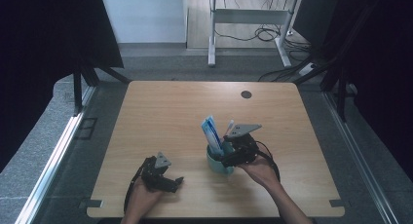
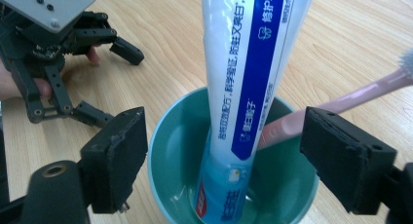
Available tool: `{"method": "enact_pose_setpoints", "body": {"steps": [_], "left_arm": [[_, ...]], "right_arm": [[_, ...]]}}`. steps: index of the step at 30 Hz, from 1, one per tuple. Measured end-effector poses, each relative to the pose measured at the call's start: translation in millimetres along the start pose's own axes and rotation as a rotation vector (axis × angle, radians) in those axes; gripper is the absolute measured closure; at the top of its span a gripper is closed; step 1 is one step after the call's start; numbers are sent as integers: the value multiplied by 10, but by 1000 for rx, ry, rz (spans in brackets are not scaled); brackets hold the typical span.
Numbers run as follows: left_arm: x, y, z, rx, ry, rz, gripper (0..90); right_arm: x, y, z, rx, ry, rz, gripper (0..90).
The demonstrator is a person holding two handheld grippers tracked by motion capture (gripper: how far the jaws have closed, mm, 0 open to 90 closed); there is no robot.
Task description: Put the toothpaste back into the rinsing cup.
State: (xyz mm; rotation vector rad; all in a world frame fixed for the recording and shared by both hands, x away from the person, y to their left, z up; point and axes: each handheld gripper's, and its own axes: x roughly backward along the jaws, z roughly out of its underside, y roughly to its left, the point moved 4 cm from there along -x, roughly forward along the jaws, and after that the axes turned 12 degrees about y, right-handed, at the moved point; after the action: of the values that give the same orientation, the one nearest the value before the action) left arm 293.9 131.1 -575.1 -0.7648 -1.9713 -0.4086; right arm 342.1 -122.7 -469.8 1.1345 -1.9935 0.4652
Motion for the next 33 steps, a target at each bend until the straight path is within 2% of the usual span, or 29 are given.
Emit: {"method": "enact_pose_setpoints", "body": {"steps": [17, 25, 33], "left_arm": [[0, 1, 0, 0, 0, 0, 0], [0, 1, 0, 0, -1, 0, 0], [0, 1, 0, 0, 0, 0, 0]], "right_arm": [[207, -4, 108, 21, 11, 54, 84], [304, -94, 233, 4, 37, 90, 23], [462, -224, 358, -23, 34, 124, 13]]}}
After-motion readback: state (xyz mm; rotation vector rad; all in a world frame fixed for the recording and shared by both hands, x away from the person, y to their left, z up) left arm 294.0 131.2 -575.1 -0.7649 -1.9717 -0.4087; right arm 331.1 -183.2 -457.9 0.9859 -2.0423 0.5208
